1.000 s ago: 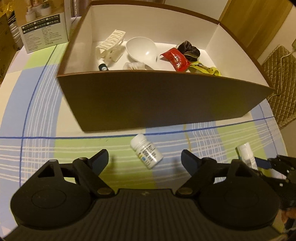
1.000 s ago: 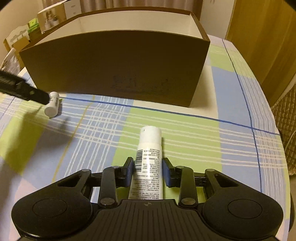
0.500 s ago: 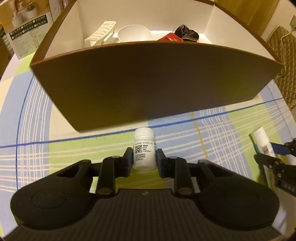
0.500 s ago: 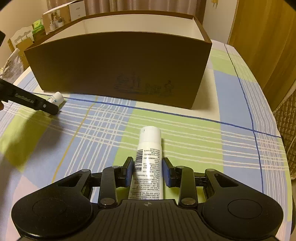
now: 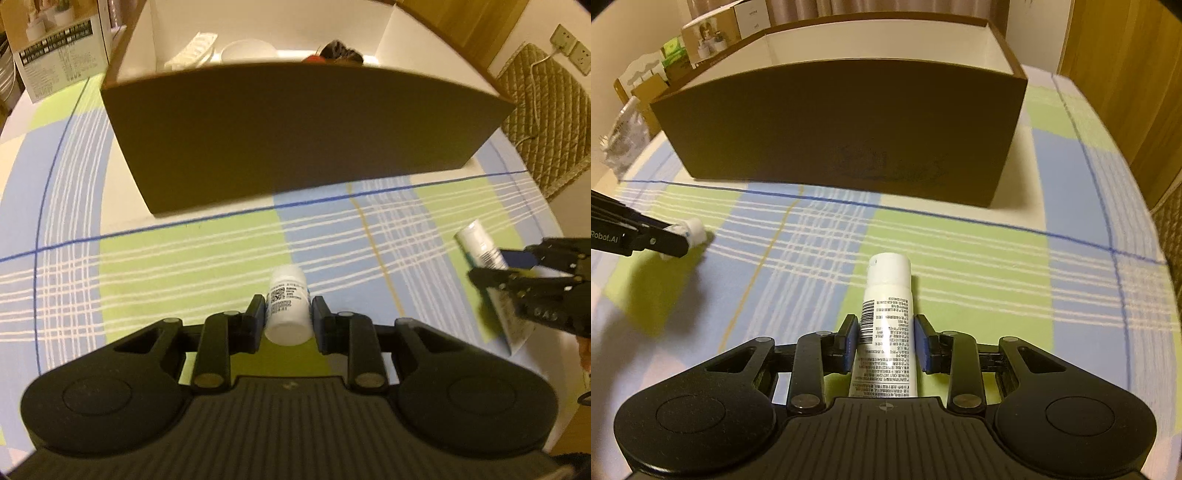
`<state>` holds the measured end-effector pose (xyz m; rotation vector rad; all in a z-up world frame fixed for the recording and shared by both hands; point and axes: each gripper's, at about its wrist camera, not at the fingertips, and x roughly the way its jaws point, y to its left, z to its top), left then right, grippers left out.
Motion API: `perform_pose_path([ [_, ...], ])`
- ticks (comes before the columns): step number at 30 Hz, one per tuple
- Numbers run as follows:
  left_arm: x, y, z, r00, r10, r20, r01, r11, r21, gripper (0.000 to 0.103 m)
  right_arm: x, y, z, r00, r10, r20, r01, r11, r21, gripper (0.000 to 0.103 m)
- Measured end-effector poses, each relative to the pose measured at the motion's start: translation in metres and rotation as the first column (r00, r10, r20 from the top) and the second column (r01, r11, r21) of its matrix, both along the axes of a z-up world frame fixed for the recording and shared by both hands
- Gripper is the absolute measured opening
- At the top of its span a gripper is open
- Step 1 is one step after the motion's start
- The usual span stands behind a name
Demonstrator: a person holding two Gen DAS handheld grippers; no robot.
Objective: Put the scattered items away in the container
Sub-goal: 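Lift and carry the tube and pill bottle over the box with both tools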
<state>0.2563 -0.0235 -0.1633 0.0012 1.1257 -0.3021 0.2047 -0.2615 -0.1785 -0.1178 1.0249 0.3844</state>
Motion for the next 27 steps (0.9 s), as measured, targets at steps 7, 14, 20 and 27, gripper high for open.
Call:
perform_pose_path([
  [7, -0.005, 0.004, 0.035, 0.998, 0.001, 0.068, 0.000, 1.000, -0.016, 0.022, -0.002, 0.002, 0.020, 1.000, -0.004, -0.020, 0.007, 0.992, 0.123, 0.035],
  [14, -0.003, -0.001, 0.056, 0.993, -0.011, 0.114, 0.013, 1.000, -0.015, 0.022, 0.006, 0.005, 0.048, 1.000, -0.007, 0.002, 0.006, 0.978, 0.209, 0.035],
  [20, 0.000, -0.003, 0.070, 0.990, -0.017, 0.143, 0.021, 1.000, -0.023, 0.022, 0.015, 0.003, 0.062, 0.999, -0.025, 0.033, 0.017, 0.974, 0.225, 0.035],
  [27, 0.003, -0.001, 0.087, 0.982, -0.017, 0.187, 0.023, 0.999, -0.032, 0.022, 0.027, -0.014, 0.075, 0.997, -0.072, 0.017, 0.065, 0.957, 0.281, 0.035],
])
